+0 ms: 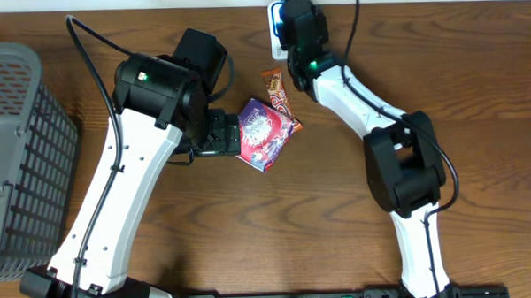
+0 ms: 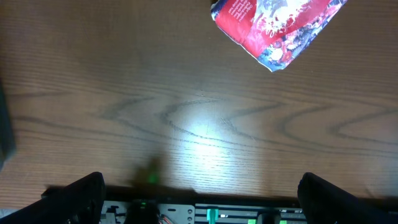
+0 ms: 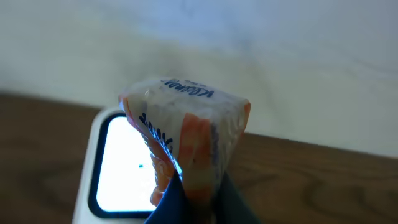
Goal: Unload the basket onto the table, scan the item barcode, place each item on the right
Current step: 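Carry the Kleenex pack up and hold it under the scanner, then move the Kleenex pack to the right table edge and release it, then reach the right gripper to the purple-pink bag and grasp it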
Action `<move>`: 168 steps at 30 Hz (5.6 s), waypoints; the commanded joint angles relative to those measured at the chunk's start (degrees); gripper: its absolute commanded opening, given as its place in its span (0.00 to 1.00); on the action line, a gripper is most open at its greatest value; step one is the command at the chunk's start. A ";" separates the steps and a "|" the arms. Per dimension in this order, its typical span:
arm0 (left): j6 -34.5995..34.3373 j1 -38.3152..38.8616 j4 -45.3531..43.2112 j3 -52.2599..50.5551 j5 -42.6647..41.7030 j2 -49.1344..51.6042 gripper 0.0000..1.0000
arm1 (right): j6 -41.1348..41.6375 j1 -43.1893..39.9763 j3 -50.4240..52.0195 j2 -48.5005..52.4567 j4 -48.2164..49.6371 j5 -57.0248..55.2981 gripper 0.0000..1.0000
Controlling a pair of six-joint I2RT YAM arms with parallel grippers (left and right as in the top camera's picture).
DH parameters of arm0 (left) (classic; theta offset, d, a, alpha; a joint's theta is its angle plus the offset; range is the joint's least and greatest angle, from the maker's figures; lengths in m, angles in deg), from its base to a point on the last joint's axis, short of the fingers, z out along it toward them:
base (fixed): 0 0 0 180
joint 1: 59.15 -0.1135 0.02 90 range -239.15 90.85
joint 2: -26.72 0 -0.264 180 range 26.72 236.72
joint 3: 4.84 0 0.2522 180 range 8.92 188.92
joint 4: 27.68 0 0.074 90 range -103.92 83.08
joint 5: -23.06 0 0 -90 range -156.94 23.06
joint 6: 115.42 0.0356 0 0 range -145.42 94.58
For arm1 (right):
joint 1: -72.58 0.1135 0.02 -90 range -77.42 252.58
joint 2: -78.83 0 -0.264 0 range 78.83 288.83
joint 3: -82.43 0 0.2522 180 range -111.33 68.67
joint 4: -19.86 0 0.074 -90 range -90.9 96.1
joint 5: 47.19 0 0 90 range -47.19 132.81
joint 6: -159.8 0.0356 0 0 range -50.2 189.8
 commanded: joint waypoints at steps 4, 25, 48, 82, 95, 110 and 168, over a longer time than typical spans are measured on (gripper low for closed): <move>-0.55 -0.35 0.31 -0.07 0.33 0.11 0.98 | -9.75 1.33 -1.33 0.15 -3.26 0.46 0.01; -0.55 -0.35 0.31 -0.07 0.33 0.11 0.98 | 19.54 -28.37 -2.08 -8.37 -49.24 -16.15 0.01; -0.55 -0.35 0.31 -0.07 0.33 0.11 0.98 | 21.11 -53.57 -2.08 -8.26 -51.04 6.67 0.98; -0.55 -0.35 0.31 -0.07 0.33 0.11 0.98 | 14.03 -53.33 -2.10 2.23 -40.46 2.56 0.01; -0.55 -0.35 0.31 -0.07 0.33 0.11 0.98 | 13.88 -55.74 -2.12 -7.87 -43.01 3.15 0.05; -0.55 -0.35 0.31 -0.07 0.33 0.11 0.98 | 14.03 -43.28 -2.05 -15.85 -47.32 68.89 0.62; -0.55 -0.35 0.31 -0.07 0.33 0.11 0.98 | 34.82 -3.85 29.03 -14.21 -31.95 73.24 0.01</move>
